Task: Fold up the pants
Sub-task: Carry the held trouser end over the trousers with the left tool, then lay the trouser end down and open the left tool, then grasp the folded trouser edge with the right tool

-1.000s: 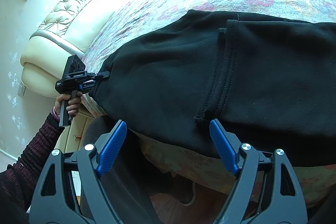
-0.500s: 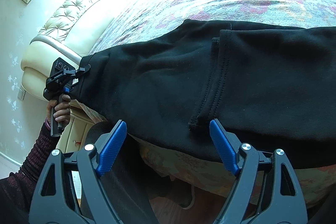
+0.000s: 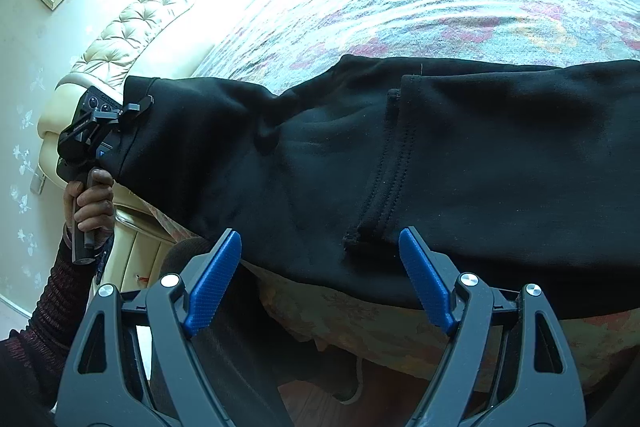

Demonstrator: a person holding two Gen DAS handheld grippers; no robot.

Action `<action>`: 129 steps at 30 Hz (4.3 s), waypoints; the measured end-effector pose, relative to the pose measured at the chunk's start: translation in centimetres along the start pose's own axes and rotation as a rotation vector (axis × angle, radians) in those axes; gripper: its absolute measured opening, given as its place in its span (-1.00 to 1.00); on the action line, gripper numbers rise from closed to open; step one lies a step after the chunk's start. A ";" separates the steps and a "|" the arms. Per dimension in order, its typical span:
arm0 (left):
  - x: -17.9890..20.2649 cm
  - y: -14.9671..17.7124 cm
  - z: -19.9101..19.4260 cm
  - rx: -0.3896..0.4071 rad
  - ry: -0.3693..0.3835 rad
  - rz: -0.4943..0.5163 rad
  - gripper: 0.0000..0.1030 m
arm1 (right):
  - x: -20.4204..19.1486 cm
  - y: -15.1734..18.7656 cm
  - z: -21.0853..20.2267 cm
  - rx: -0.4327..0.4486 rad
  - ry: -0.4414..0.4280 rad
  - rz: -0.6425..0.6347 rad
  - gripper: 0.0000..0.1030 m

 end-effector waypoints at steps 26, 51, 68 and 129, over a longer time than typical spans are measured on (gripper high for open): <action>8.9 4.1 14.7 -0.182 -0.038 0.125 -0.67 | 3.5 -0.1 -5.3 0.110 0.030 0.047 0.58; 8.1 5.9 25.9 -0.286 -0.163 0.174 -0.65 | 7.8 -0.1 -9.4 0.175 0.098 0.134 0.58; 9.0 7.3 22.3 -0.216 -0.116 0.155 -0.02 | 9.2 -2.6 -12.5 0.228 0.127 0.177 0.58; -1.6 7.2 15.3 -0.082 -0.340 -0.087 0.59 | 16.7 -4.0 -10.3 0.002 0.090 0.262 -0.67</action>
Point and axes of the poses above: each gripper's, at about its wrist camera, not at the fingertips, and z roughly the way its jaws point, x to its right, y to its underside, the point moved 9 cm from there along z, roughly the way its jaws point, and after that the axes turned 8 degrees about -y, right-handed, at the moved point
